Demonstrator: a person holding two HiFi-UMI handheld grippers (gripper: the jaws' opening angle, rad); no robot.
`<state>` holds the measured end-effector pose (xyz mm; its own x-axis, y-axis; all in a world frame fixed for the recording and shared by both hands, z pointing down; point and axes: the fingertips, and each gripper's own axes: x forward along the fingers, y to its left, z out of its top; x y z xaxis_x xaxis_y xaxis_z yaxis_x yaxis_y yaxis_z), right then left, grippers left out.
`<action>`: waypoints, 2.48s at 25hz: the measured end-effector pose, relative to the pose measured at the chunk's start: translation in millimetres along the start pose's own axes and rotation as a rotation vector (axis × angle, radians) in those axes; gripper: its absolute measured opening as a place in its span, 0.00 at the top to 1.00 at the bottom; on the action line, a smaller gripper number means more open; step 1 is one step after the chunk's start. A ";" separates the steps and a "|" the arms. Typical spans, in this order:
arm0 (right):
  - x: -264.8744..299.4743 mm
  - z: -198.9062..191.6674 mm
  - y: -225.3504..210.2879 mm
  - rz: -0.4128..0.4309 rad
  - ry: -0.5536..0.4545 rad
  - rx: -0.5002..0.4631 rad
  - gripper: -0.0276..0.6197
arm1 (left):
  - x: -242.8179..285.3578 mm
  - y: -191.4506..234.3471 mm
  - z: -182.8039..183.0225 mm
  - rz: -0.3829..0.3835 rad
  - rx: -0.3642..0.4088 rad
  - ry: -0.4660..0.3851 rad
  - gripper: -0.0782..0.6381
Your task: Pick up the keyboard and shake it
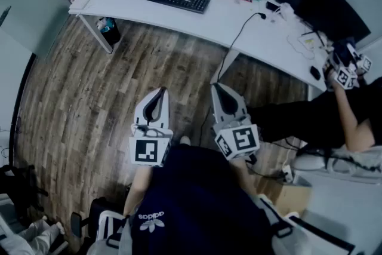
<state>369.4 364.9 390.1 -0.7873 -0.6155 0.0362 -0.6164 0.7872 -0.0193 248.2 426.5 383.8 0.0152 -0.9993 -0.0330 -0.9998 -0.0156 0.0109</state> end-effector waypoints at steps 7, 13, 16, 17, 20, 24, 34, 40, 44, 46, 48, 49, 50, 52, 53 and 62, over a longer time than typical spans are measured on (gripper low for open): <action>-5.6 -3.2 -5.4 0.002 0.007 -0.004 0.95 | 1.7 -3.6 -6.4 0.015 -0.007 0.021 0.88; -9.9 -4.7 -7.5 0.011 0.005 -0.016 0.95 | 1.5 -5.2 -9.2 0.019 -0.007 0.022 0.88; -10.6 -5.1 -9.2 0.010 0.003 -0.011 0.95 | 3.1 -7.3 -9.5 0.017 -0.010 0.023 0.88; -10.5 -4.8 -9.2 0.011 -0.001 -0.011 0.95 | 3.5 -7.3 -9.9 0.017 -0.011 0.024 0.88; -6.6 -4.1 -9.8 0.015 -0.009 -0.013 0.95 | 5.9 -4.1 -11.8 0.022 -0.019 0.031 0.88; 4.6 -6.8 -11.7 0.016 0.001 -0.011 0.95 | 13.1 5.0 -13.3 0.018 -0.031 0.032 0.88; 82.8 -13.6 -16.5 -0.027 0.039 -0.004 0.95 | 68.9 70.2 -20.3 -0.027 -0.060 0.044 0.88; 150.0 3.0 -10.5 -0.066 0.019 0.008 0.95 | 115.2 128.4 -2.7 -0.089 -0.043 0.025 0.88; 183.4 2.8 -3.2 -0.096 0.016 0.025 0.95 | 129.7 156.4 -5.5 -0.135 -0.043 0.053 0.88; 198.1 2.1 0.0 -0.102 0.014 0.024 0.95 | 136.3 170.5 -7.8 -0.147 -0.051 0.055 0.88; 210.2 -1.0 3.1 -0.105 0.016 0.023 0.95 | 141.6 183.9 -11.0 -0.147 -0.059 0.049 0.88; 215.7 -3.6 4.0 -0.105 0.021 0.020 0.95 | 144.1 190.0 -12.4 -0.145 -0.063 0.046 0.88; 220.7 -6.7 4.4 -0.105 0.028 0.020 0.95 | 146.7 195.3 -13.5 -0.142 -0.066 0.043 0.88; 229.4 -13.1 3.4 -0.108 0.043 0.031 0.95 | 151.8 203.6 -15.4 -0.139 -0.065 0.043 0.88; 233.4 -15.5 2.2 -0.110 0.048 0.037 0.95 | 154.7 206.7 -16.6 -0.138 -0.063 0.045 0.88; 272.2 -21.6 -42.9 -0.168 0.070 0.084 0.95 | 203.0 238.6 -33.7 -0.098 -0.064 0.096 0.88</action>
<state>181.9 164.3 422.4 -0.6720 -0.7316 0.1150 -0.7405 0.6660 -0.0900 13.1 218.9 413.4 0.1166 -0.9915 0.0582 -0.9908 -0.1121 0.0758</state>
